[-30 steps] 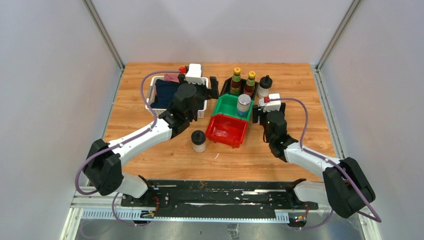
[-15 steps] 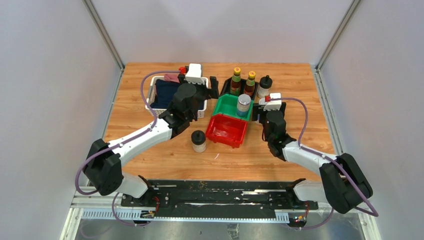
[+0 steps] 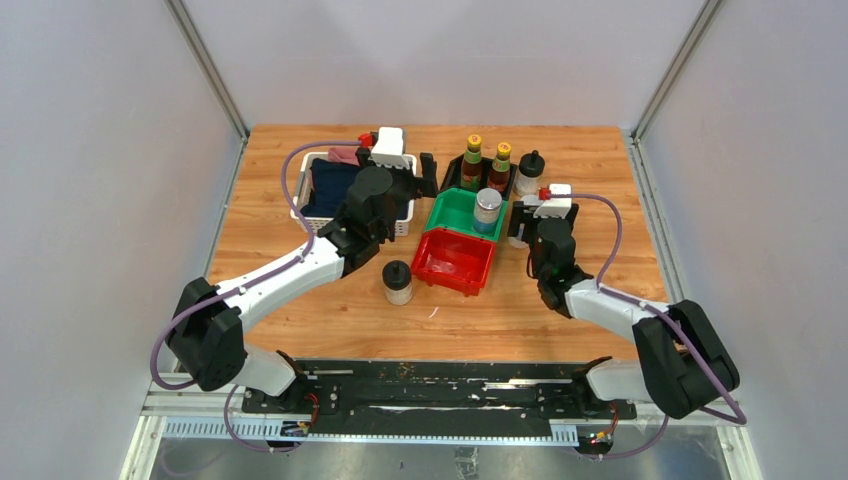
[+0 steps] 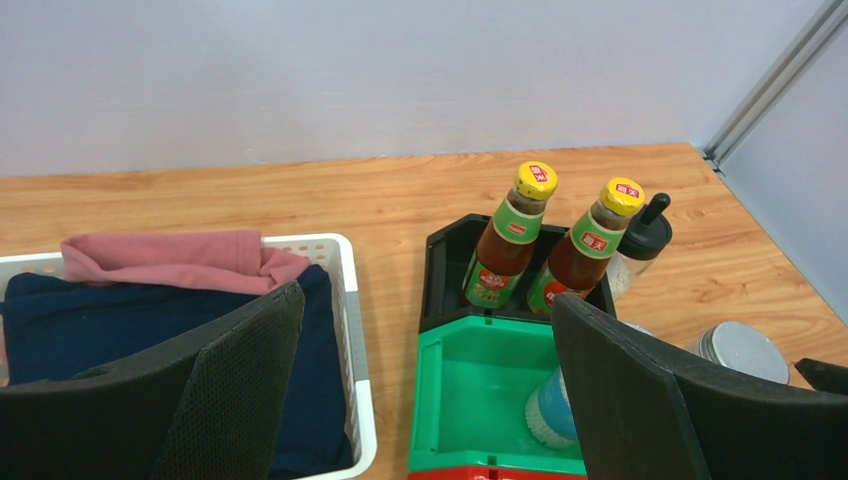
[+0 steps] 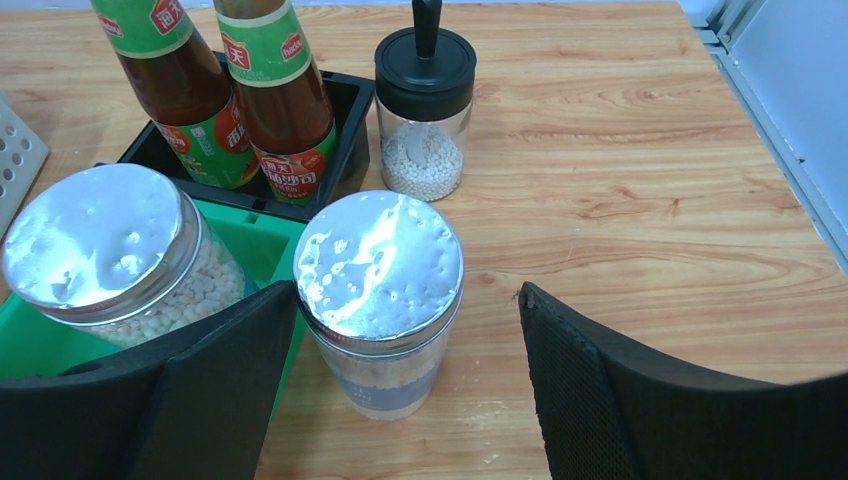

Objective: Organize the condiment bottles
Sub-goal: Pick up the bottle from the center of the board.

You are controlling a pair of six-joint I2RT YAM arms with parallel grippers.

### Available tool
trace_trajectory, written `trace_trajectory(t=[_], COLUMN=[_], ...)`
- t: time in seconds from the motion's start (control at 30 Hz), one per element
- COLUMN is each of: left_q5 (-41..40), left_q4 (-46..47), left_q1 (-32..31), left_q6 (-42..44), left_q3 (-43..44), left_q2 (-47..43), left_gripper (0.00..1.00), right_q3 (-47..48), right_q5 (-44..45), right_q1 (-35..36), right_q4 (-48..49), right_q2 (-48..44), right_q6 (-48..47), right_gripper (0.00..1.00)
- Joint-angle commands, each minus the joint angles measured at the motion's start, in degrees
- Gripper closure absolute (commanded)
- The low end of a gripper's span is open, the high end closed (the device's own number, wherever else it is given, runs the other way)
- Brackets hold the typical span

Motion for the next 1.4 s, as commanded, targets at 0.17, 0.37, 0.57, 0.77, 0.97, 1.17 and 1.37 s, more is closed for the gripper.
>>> trace_trajectory(t=[0.17, 0.37, 0.57, 0.77, 0.97, 1.17, 1.37], left_q5=[-0.4, -0.7, -0.9, -1.1, -1.0, -1.1, -1.0], left_q4=[1.8, 2.0, 2.1, 2.1, 2.1, 2.1, 2.1], left_q1=[-0.5, -0.5, -0.5, -0.5, -0.5, -0.5, -0.5], left_q6=[1.2, 1.3, 1.6, 1.7, 1.7, 1.6, 1.4], left_q3=[0.0, -0.1, -0.4, -0.4, -0.5, -0.6, -0.8], left_q2=[0.6, 0.8, 0.9, 0.9, 0.9, 0.8, 0.6], left_gripper=[0.03, 0.03, 0.03, 0.03, 0.03, 0.03, 0.03], right_q3=[1.6, 2.0, 2.9, 3.4, 3.7, 3.7, 3.8], right_q5=[-1.5, -2.6, -3.7, -4.4, -4.4, -4.3, -4.2], right_q1=[-2.5, -3.1, -3.6, -3.8, -3.9, -4.0, -4.1], right_q4=[3.4, 4.6, 5.7, 6.3, 6.5, 6.7, 6.8], right_q2=[3.7, 5.7, 7.7, 8.5, 8.2, 8.1, 7.6], right_q6=[2.5, 3.0, 3.1, 2.8, 2.3, 2.0, 1.8], right_gripper=[0.15, 0.15, 0.15, 0.16, 0.16, 0.2, 0.29])
